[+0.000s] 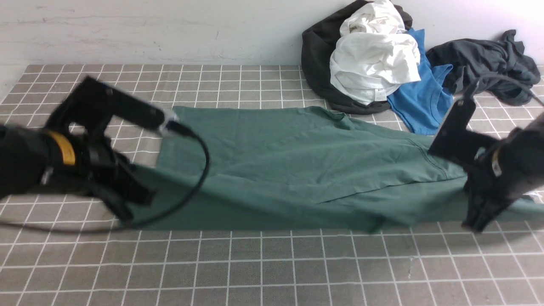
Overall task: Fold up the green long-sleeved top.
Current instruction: Use both arms to drag the lower edge of the fabric forward and fold it over the upper edge
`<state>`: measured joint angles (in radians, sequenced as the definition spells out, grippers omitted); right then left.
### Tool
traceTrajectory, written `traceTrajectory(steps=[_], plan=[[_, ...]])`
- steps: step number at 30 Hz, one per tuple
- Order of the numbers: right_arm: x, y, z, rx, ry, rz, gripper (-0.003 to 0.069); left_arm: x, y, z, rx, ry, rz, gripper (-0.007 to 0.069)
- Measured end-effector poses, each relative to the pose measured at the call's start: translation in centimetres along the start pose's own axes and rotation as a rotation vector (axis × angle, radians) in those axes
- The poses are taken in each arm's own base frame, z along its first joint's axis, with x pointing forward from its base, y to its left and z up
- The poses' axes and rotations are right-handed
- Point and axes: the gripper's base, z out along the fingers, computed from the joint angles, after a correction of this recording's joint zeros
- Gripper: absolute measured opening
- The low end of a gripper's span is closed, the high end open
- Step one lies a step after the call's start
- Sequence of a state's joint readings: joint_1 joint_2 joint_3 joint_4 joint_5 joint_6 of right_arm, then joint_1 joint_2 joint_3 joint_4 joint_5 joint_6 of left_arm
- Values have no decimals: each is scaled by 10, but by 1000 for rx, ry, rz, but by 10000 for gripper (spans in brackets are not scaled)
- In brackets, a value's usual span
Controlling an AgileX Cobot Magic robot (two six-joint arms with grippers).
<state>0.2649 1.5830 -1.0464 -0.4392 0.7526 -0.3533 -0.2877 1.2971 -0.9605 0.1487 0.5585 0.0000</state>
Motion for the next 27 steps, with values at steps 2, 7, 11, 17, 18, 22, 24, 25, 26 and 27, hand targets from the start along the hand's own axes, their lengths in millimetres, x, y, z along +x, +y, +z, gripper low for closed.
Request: traceTrajectory(steps=[2,7,11,17,18,22,24,25,26,27], plan=[[-10,-22,7,16,-31,79,0,-27,13,19,-28,-15,-26,-4],[-34,-72,41,39,-83,226,-1,-93,39,90,-70,-52,-45,-4],[-54,-90,82,48,-95,247,4,-120,54,163,-90,-11,-66,6],[-64,-92,133,22,-63,350,144,-112,67,257,-111,187,-92,156],[-65,-93,136,18,-54,385,192,-115,71,263,-125,227,-96,225],[-75,-103,118,36,-64,455,307,-121,79,261,-146,291,-125,399],[-86,-105,99,35,-95,454,321,-132,81,244,-143,271,-132,450],[-91,-103,92,21,-115,451,316,-135,81,238,-134,267,-136,460],[-94,-102,89,12,-124,446,310,-137,81,235,-128,263,-134,464],[-105,-93,83,-41,-165,413,271,-145,81,220,-95,247,-134,468]])
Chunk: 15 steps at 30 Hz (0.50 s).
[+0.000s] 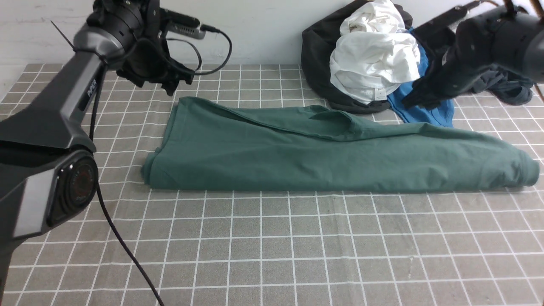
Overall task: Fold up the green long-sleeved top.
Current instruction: Use both arms to drag the lower edge of the fabric forward and fold it over the upper edge
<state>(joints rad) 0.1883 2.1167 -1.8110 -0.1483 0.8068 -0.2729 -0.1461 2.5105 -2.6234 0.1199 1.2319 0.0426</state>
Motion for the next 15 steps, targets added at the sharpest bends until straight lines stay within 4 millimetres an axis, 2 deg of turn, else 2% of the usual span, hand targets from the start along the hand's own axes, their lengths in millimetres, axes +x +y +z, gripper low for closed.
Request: traceTrajectory(steps=[1,2,3,5,6,7,9,11,13,15], plan=[[-3,13,2,-66,-15,-43,217,-4,0,-14,27,-22,16,463],[-3,14,2,-76,-17,-31,217,-4,-1,-14,32,-21,19,462],[-3,33,14,-192,-25,-67,132,-8,-2,-32,69,-54,33,440],[-1,41,23,-246,-27,-80,92,-9,-3,-39,86,-62,38,421],[6,58,46,-338,-30,-125,27,-12,-4,-57,119,-87,41,382],[7,59,49,-347,-29,-114,27,-11,-4,-57,119,-85,43,377],[15,72,80,-383,-80,-179,-5,-15,-3,-89,142,-133,59,304],[14,72,89,-354,-133,-170,-10,-16,-1,-106,147,-159,64,260],[6,60,104,-201,-256,-128,-12,-14,3,-152,140,-215,87,177],[4,50,109,-128,-310,-29,-12,-9,7,-180,131,-245,99,139]])
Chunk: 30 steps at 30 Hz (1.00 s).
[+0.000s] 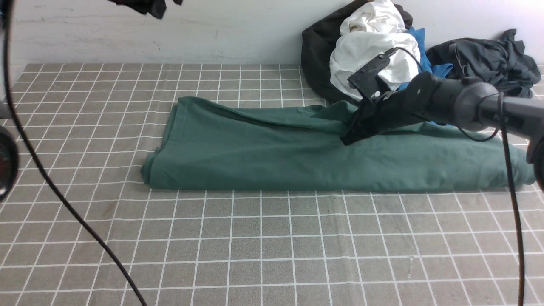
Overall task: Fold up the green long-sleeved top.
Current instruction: Use both arms to drag the lower edge of the fabric forward and fold it over the upper edge
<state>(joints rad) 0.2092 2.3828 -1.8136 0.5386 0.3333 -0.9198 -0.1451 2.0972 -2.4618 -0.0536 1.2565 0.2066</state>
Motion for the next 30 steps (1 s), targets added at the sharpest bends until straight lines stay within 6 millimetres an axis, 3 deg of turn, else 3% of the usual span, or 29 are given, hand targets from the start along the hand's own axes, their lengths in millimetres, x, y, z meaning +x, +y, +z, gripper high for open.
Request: traceTrajectory(steps=[3,5,6,8,10,12,13,14,18,21,23,25,26,30], plan=[[-5,-31,-5,143,-123,261,-12,3,-1,-58,-38,-44,33,88],[-12,-52,-17,178,-175,405,-12,11,-2,-91,-71,-57,54,67],[-15,-62,-26,166,-182,466,-12,19,-2,-117,-102,-67,66,56],[-21,-68,-38,129,-170,491,-12,33,-3,-134,-126,-45,74,50],[-31,-68,-54,17,-116,479,-12,61,-7,-163,-156,-23,65,46],[-33,-61,-58,-61,-67,455,-12,77,-9,-168,-163,1,54,45],[-33,-46,-59,-164,-5,392,-12,99,-13,-183,-175,-23,37,45],[-31,-35,-56,-223,29,343,-12,110,-15,-183,-178,-32,32,45],[-13,8,-24,-376,102,173,-12,153,-24,-193,-194,-133,44,45],[-1,24,1,-364,78,79,-12,180,-28,-198,-225,-167,69,45],[-2,23,7,-309,37,71,-12,190,-29,-197,-238,-156,80,45],[-7,9,17,-93,-72,104,-12,210,-27,-204,-298,-129,120,45],[-7,8,18,-80,-78,113,-12,211,-27,-203,-297,-122,120,45],[-16,-39,-1,132,-192,293,1,237,-22,-210,-399,-27,171,45]])
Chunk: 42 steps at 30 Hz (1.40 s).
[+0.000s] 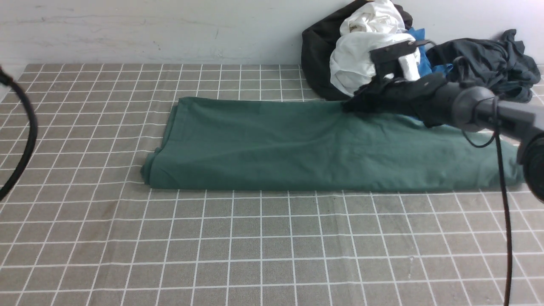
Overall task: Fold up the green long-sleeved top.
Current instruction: Use both arms to drag the lower edge of the fabric forward and fold it over the upper edge, then use the right arm to clamp the right edge of the fabric
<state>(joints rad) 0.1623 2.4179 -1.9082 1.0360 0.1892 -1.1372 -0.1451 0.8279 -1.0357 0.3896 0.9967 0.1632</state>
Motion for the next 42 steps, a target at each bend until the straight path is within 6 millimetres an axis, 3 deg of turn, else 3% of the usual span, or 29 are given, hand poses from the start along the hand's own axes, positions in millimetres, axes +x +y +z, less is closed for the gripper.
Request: traceTrajectory(steps=[3,4,6,9,12,13,15,19,23,28,33,34,35,38,39,42], plan=[[-19,-25,-19,-12,-18,12,22,11,0,0,-30,36,0,45],[-32,-39,-37,-74,6,7,49,18,-2,-1,-39,40,-28,45],[-42,-49,-52,-104,26,21,72,24,-4,-1,-37,46,-61,45],[-50,-71,-98,-156,258,76,183,41,-16,9,-9,91,-181,45],[-27,-93,-120,-46,572,131,311,54,-33,24,56,142,-266,45],[-25,-94,-121,-47,589,152,321,56,-35,27,63,149,-270,45],[10,-122,-127,144,850,189,451,65,-52,40,149,186,-292,43],[41,-152,-126,251,945,261,571,69,-67,53,249,189,-282,22],[60,-169,-124,242,957,371,598,64,-72,56,297,145,-276,23],[84,-174,-113,167,964,498,552,61,-72,58,301,125,-264,23],[83,-171,-109,68,936,486,286,60,-72,58,300,115,-259,23],[83,-171,-109,65,935,485,272,60,-72,58,300,115,-259,23],[82,-170,-109,52,931,476,171,60,-72,58,300,115,-259,23],[74,-170,-115,58,925,437,27,60,-72,58,300,115,-257,23],[74,-170,-116,63,928,428,24,60,-72,58,300,115,-257,23],[47,-175,-138,142,907,328,10,64,-74,60,303,128,-254,23]])
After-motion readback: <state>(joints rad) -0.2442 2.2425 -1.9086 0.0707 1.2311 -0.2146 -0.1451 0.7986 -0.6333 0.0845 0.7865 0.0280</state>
